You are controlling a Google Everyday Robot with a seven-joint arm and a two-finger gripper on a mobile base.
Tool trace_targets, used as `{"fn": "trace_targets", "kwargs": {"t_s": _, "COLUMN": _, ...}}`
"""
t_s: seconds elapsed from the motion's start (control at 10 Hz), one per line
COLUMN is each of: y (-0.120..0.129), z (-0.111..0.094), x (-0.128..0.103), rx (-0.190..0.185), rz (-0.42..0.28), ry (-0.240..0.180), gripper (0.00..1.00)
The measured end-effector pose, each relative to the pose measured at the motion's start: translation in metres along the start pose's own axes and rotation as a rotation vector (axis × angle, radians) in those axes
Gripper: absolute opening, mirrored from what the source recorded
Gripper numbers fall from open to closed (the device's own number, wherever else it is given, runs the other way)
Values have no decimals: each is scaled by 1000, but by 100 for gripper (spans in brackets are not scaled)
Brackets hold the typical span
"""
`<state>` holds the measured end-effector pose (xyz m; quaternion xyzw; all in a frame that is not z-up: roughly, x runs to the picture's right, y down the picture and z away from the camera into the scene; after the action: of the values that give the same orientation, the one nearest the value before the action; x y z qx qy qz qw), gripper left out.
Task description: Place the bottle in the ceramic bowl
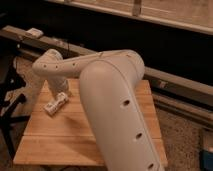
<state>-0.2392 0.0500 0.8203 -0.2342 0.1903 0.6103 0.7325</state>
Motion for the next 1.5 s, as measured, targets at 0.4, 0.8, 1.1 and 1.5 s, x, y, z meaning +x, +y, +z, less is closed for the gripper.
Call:
{"fn": "trace_targets", "kwargs": {"t_s": 0.4, "y": 28, "z": 21, "x": -21, "rx": -15, "rz": -41, "ry": -5, "gripper": 65}}
{"fn": "trace_targets", "kwargs": {"t_s": 0.8, "y": 52, "z": 30, "x": -39, "rx": -32, "rz": -55, "ry": -12, "gripper": 65}}
{"fn": "trace_targets", "kwargs": {"t_s": 1.1, "y": 72, "z": 55, "x": -49, "rx": 1, "rz": -76, "ry": 21, "gripper": 65}}
{"fn": "trace_targets", "kwargs": {"t_s": 1.5, "y": 86, "z": 77, "x": -51, "rx": 50, "rz": -95, "ry": 76, "gripper": 65}}
